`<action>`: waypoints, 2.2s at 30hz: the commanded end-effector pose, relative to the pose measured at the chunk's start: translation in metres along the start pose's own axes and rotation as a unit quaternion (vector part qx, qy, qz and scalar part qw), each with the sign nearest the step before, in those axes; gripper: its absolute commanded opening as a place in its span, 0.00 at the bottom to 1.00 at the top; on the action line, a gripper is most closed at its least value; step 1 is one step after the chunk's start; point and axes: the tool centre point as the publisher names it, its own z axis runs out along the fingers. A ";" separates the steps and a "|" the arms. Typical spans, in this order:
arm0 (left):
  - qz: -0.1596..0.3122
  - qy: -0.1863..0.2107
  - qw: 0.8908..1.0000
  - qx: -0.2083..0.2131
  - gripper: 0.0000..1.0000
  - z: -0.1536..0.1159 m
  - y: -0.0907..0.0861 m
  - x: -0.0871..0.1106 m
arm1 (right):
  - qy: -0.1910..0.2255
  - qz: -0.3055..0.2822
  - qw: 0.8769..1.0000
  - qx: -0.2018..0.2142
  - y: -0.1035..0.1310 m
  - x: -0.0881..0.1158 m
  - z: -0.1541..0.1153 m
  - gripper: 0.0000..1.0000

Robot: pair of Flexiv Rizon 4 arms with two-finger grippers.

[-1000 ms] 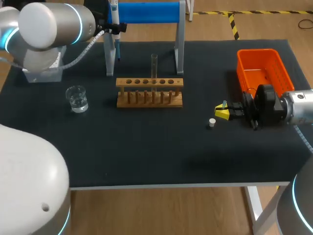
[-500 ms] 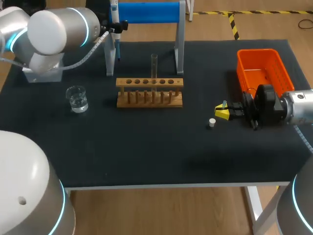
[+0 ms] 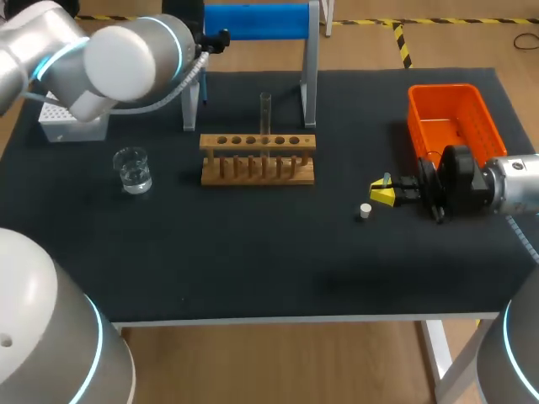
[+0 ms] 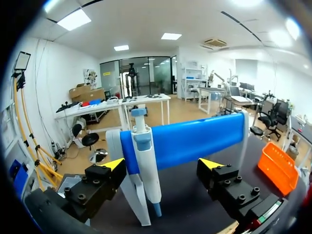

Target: Invert the test tube, pick up the pipette, mount the tip to pipette, aspirate from beaker and dispense into the tube, eject the tip, return the pipette, and cap with the stopper.

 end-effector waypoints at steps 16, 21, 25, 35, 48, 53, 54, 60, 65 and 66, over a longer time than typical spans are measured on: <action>-0.015 -0.128 0.992 0.010 0.60 0.009 -0.006 -0.002 | -0.001 -0.001 1.000 0.000 0.000 0.001 0.000 0.00; -0.017 -0.128 0.992 0.009 0.58 0.012 -0.006 -0.004 | -0.001 -0.001 1.000 0.000 0.000 0.001 0.000 0.00; -0.022 -0.128 0.991 0.011 0.58 0.013 -0.006 -0.006 | -0.001 -0.001 1.000 0.000 0.000 0.001 0.000 0.00; -0.029 -0.122 0.992 0.014 0.57 0.020 -0.005 -0.009 | -0.001 -0.001 1.000 0.000 0.000 0.001 0.000 0.00; -0.033 -0.113 0.993 0.018 0.55 0.029 -0.005 -0.011 | -0.001 -0.001 1.000 0.000 0.000 0.001 0.000 0.00; -0.034 -0.110 0.993 0.017 0.61 0.032 -0.004 -0.013 | -0.001 -0.001 1.000 0.000 0.000 0.001 0.000 0.00; -0.035 -0.110 0.993 0.017 0.62 0.032 -0.004 -0.013 | -0.001 -0.001 1.000 0.000 0.000 0.001 0.000 0.00; -0.037 -0.109 0.993 0.018 0.59 0.033 -0.003 -0.014 | -0.001 -0.001 1.000 0.000 0.000 0.001 0.000 0.00; -0.038 -0.109 0.993 0.020 0.50 0.034 -0.004 -0.015 | -0.001 -0.001 1.000 0.000 0.000 0.001 0.000 0.00; -0.037 -0.109 0.993 0.020 0.49 0.034 -0.004 -0.015 | -0.001 -0.001 1.000 0.000 0.000 0.001 0.000 0.00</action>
